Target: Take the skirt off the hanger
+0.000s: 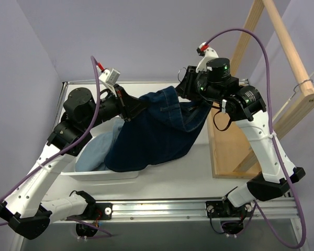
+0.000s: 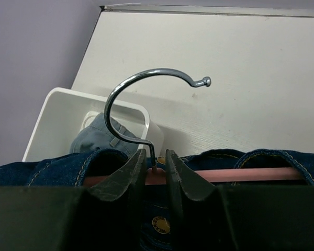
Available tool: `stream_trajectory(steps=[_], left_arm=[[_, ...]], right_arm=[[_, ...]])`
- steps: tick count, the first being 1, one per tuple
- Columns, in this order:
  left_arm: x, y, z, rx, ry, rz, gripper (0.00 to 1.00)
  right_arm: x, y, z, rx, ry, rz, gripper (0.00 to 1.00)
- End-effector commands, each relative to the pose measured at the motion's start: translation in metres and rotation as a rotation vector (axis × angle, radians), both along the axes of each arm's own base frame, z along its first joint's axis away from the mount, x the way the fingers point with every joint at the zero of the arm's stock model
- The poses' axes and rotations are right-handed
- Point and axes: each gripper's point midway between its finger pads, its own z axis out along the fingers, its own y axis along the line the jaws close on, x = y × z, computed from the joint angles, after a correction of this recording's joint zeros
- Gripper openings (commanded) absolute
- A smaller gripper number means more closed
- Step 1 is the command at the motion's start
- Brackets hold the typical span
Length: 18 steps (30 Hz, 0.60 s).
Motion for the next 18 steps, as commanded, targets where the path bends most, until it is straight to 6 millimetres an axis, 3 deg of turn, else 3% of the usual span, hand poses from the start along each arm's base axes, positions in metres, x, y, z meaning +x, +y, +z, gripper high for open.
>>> stream_trajectory(steps=[1, 4, 11, 15, 16, 18], left_arm=[[-0.017, 0.006, 0.082, -0.175, -0.195, -0.034, 0.02], [-0.019, 0.006, 0.083, -0.169, -0.198, -0.042, 0.02], [-0.022, 0.006, 0.077, -0.128, -0.179, -0.057, 0.05], [-0.025, 0.005, 0.069, -0.111, -0.158, -0.073, 0.30], [-0.026, 0.004, 0.068, -0.111, -0.154, -0.080, 0.43], [-0.028, 0.004, 0.066, -0.109, -0.146, -0.090, 0.50]], right_arm=[[0.001, 0.005, -0.003, -0.009, -0.012, -0.008, 0.16], [0.002, 0.005, -0.006, -0.018, -0.009, -0.016, 0.00], [-0.002, -0.005, 0.005, -0.010, -0.029, -0.063, 0.00], [-0.005, -0.006, 0.018, 0.034, -0.040, -0.075, 0.00], [-0.005, -0.005, 0.022, 0.050, -0.048, -0.076, 0.00], [-0.006, -0.006, 0.031, 0.080, -0.060, -0.084, 0.00]])
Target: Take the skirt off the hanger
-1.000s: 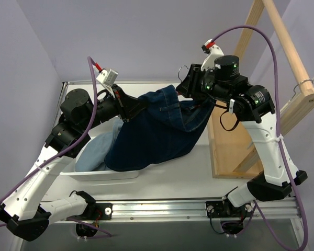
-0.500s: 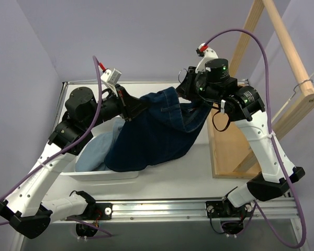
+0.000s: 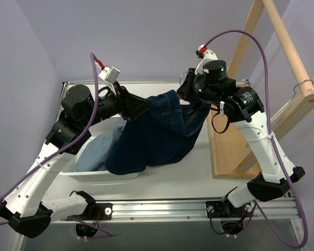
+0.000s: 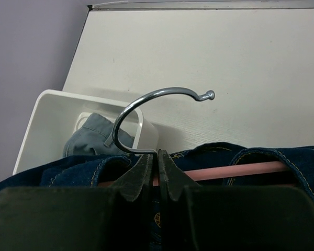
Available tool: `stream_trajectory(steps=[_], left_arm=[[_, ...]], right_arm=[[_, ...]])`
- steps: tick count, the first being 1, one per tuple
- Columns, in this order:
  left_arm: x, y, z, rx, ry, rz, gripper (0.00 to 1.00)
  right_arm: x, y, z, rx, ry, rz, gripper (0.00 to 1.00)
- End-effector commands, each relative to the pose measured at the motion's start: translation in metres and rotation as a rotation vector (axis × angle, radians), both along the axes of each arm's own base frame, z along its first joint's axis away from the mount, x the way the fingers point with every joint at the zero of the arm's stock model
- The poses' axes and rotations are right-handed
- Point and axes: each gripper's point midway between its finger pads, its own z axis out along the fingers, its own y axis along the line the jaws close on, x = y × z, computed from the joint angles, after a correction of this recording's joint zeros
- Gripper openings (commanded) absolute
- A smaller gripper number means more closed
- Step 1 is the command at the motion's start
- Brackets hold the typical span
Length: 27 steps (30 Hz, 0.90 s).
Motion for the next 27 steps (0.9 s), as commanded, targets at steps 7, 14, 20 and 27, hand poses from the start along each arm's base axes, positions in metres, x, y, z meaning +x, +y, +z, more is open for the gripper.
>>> stream_trajectory(steps=[7, 14, 20, 27], left_arm=[[-0.031, 0.013, 0.039, -0.083, -0.108, -0.049, 0.56], [-0.040, 0.019, 0.012, -0.042, -0.047, -0.048, 0.56], [-0.043, 0.025, -0.007, 0.003, -0.002, -0.033, 0.52], [-0.034, 0.032, -0.004, 0.040, 0.004, 0.035, 0.02]], right_arm=[[-0.007, -0.011, 0.067, 0.165, -0.130, -0.075, 0.00], [-0.008, -0.018, 0.087, 0.183, -0.165, -0.099, 0.00], [-0.010, -0.020, 0.101, 0.207, -0.185, -0.100, 0.00], [-0.013, -0.032, 0.109, 0.213, -0.199, -0.125, 0.00]])
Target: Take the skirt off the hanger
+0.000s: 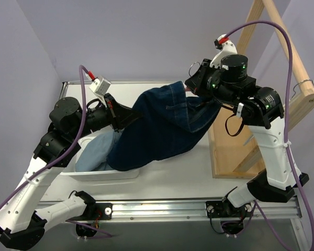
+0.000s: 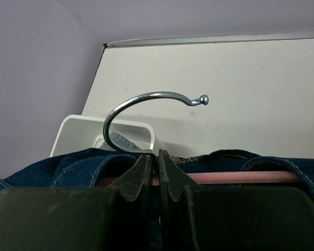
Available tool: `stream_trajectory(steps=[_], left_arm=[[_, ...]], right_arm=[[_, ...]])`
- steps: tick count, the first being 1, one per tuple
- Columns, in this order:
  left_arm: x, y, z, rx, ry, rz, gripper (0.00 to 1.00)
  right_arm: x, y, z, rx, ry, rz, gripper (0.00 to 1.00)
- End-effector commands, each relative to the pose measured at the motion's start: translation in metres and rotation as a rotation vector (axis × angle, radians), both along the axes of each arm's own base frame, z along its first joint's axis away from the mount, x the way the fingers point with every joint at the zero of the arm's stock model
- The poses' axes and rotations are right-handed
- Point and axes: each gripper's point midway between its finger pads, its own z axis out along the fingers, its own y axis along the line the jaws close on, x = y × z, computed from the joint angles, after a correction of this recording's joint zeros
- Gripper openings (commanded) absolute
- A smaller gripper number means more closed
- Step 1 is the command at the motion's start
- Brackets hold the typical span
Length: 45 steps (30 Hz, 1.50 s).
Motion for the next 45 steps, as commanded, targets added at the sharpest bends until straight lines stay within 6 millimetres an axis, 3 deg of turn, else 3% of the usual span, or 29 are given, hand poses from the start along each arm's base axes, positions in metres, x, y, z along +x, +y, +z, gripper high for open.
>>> stream_trajectory(steps=[1, 8, 9, 12, 17, 19, 25, 31, 33, 39, 41, 45], left_arm=[[0.001, 0.012, 0.010, 0.015, -0.006, 0.059, 0.02], [-0.002, 0.052, 0.062, -0.157, -0.113, 0.254, 0.02], [-0.007, 0.058, 0.072, -0.195, -0.133, 0.268, 0.02], [-0.014, 0.062, 0.093, -0.298, -0.160, 0.260, 0.02], [-0.024, 0.072, 0.119, -0.377, -0.201, 0.270, 0.02], [-0.023, 0.082, 0.119, -0.376, -0.202, 0.317, 0.02], [-0.022, 0.101, 0.096, -0.329, -0.170, 0.415, 0.02], [-0.026, 0.106, 0.080, -0.304, -0.147, 0.424, 0.02], [-0.027, 0.107, 0.076, -0.291, -0.142, 0.427, 0.02], [-0.020, 0.098, 0.080, -0.252, -0.159, 0.408, 0.02], [-0.022, 0.092, 0.090, -0.238, -0.191, 0.373, 0.02], [-0.004, 0.082, 0.098, -0.176, -0.219, 0.381, 0.02]], right_arm=[[0.002, -0.012, 0.047, 0.121, -0.118, -0.058, 0.00], [0.006, -0.056, 0.017, 0.019, -0.085, -0.185, 0.00], [0.010, -0.060, 0.005, -0.005, -0.061, -0.197, 0.00], [0.014, -0.072, -0.014, -0.054, -0.032, -0.231, 0.00], [0.012, -0.087, -0.024, -0.078, -0.025, -0.278, 0.00], [0.011, -0.092, -0.025, -0.083, -0.025, -0.291, 0.00], [0.014, -0.107, -0.028, -0.109, 0.001, -0.345, 0.00], [0.020, -0.121, -0.028, -0.101, 0.029, -0.370, 0.00], [0.022, -0.116, -0.022, -0.075, 0.015, -0.343, 0.00], [0.013, -0.050, 0.002, 0.119, 0.012, -0.013, 0.00], [0.005, -0.028, 0.013, 0.198, 0.026, 0.094, 0.00], [-0.012, -0.015, 0.037, 0.269, 0.010, 0.187, 0.00]])
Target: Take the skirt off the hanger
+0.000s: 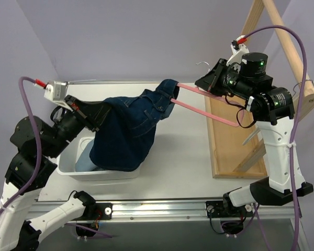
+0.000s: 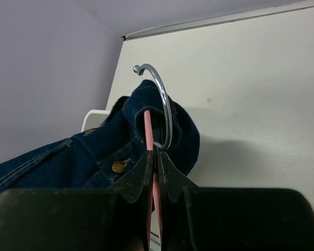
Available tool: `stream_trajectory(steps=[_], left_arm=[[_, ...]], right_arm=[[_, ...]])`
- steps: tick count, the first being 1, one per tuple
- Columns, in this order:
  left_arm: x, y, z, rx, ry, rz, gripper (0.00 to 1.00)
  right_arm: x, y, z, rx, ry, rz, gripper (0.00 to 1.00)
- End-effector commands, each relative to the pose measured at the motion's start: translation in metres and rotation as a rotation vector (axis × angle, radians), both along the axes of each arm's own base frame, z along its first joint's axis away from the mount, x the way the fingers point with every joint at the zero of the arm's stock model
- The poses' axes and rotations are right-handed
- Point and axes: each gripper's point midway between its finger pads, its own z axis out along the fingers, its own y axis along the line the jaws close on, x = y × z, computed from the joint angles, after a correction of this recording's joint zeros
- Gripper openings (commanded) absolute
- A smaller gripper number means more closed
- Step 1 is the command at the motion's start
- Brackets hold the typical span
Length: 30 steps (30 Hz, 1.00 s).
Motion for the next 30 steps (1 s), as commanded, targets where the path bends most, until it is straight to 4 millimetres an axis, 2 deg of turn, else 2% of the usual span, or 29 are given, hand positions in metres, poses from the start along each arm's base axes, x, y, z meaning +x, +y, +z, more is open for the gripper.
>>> stream_trajectory(steps=[1, 2, 3, 5, 8, 9, 11, 13, 14, 15, 17, 18, 19, 20, 22, 26, 30], left_arm=[[0.004, 0.005, 0.041, 0.026, -0.137, 0.032, 0.02], [0.008, 0.008, 0.044, 0.043, -0.146, 0.060, 0.02], [0.012, 0.013, 0.056, 0.054, -0.166, 0.096, 0.02], [0.026, 0.022, 0.055, 0.138, -0.167, 0.176, 0.02], [0.030, 0.039, 0.076, 0.214, -0.222, 0.265, 0.02], [0.029, 0.053, 0.087, 0.221, -0.236, 0.324, 0.02], [0.034, 0.066, 0.092, 0.274, -0.248, 0.398, 0.02], [0.035, 0.094, 0.098, 0.299, -0.234, 0.534, 0.02], [0.034, 0.105, 0.099, 0.302, -0.226, 0.584, 0.02], [0.034, 0.124, 0.098, 0.297, -0.194, 0.682, 0.02], [0.031, 0.143, 0.098, 0.332, -0.202, 0.773, 0.02], [0.030, 0.149, 0.100, 0.330, -0.210, 0.805, 0.02], [0.028, 0.157, 0.109, 0.302, -0.236, 0.856, 0.02], [0.028, 0.161, 0.106, 0.299, -0.239, 0.877, 0.02], [0.025, 0.169, 0.114, 0.293, -0.261, 0.926, 0.02], [0.025, 0.183, 0.116, 0.364, -0.224, 1.004, 0.02], [0.010, 0.207, 0.121, 0.391, -0.220, 1.100, 0.02]], right_arm=[[-0.027, 0.021, 0.061, 0.136, -0.117, 0.150, 0.00], [-0.029, 0.020, 0.064, 0.126, -0.127, 0.154, 0.00], [-0.032, 0.018, 0.067, 0.118, -0.135, 0.157, 0.00], [-0.040, 0.016, 0.071, 0.108, -0.143, 0.166, 0.00], [-0.052, 0.015, 0.070, 0.090, -0.148, 0.197, 0.00], [-0.056, 0.012, 0.071, 0.074, -0.162, 0.196, 0.00], [-0.058, 0.004, 0.068, 0.044, -0.160, 0.160, 0.00], [-0.062, -0.002, 0.073, 0.031, -0.185, 0.141, 0.00], [-0.065, -0.001, 0.076, 0.041, -0.196, 0.155, 0.00], [-0.068, 0.001, 0.079, 0.056, -0.200, 0.169, 0.00], [-0.075, 0.010, 0.083, 0.111, -0.187, 0.214, 0.00], [-0.076, 0.013, 0.077, 0.122, -0.162, 0.226, 0.00], [-0.077, 0.016, 0.077, 0.146, -0.152, 0.236, 0.00], [-0.080, 0.019, 0.075, 0.156, -0.140, 0.262, 0.00], [-0.083, 0.024, 0.069, 0.169, -0.111, 0.294, 0.00], [-0.094, 0.035, 0.074, 0.215, -0.096, 0.386, 0.00], [-0.102, 0.040, 0.070, 0.214, -0.075, 0.448, 0.00]])
